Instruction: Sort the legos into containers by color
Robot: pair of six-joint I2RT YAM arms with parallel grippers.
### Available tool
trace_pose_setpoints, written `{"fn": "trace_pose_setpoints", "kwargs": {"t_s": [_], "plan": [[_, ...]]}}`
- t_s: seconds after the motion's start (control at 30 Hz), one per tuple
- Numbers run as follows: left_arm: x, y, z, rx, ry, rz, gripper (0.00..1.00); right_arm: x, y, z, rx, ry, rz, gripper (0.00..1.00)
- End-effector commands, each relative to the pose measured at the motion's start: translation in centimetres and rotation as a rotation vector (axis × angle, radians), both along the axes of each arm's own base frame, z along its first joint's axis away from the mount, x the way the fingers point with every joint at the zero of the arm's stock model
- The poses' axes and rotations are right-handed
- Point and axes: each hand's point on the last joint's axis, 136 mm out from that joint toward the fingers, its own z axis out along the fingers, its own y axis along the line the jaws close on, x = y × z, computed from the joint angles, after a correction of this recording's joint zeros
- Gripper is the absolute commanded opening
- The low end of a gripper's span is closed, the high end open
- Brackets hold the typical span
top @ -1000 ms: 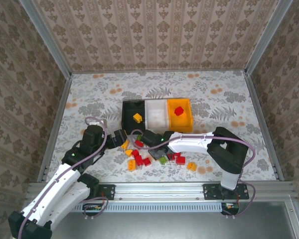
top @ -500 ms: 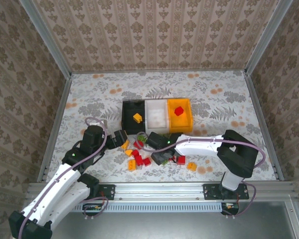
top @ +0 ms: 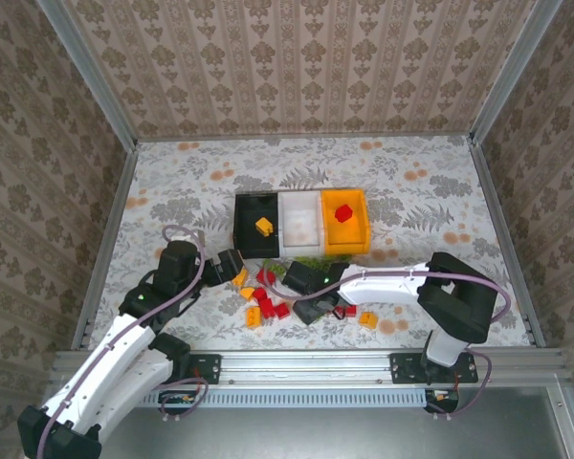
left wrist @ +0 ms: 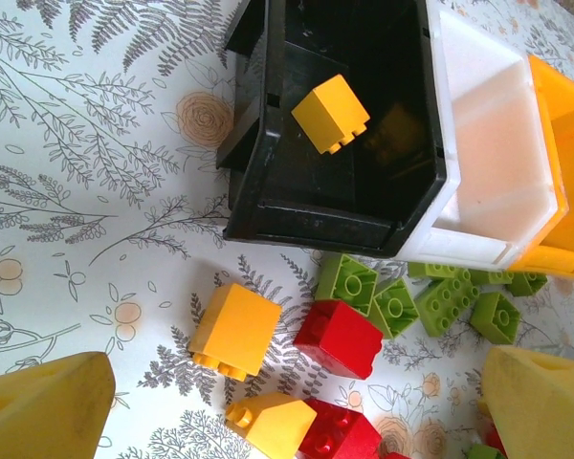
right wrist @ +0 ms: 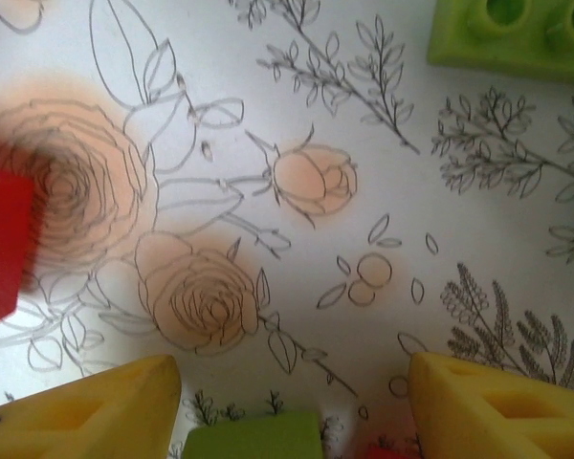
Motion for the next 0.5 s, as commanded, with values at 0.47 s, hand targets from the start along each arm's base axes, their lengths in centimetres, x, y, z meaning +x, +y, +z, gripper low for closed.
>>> {"fn": "trace_pose_setpoints", "kwargs": {"t_s": [0.47], "plan": [[-0.1, -0.1, -0.4, -0.028, 0.012, 0.004, 1.00, 0.0, -0.2, 1.3, 0.019, -0.044, -0.020, 0.38]]}}
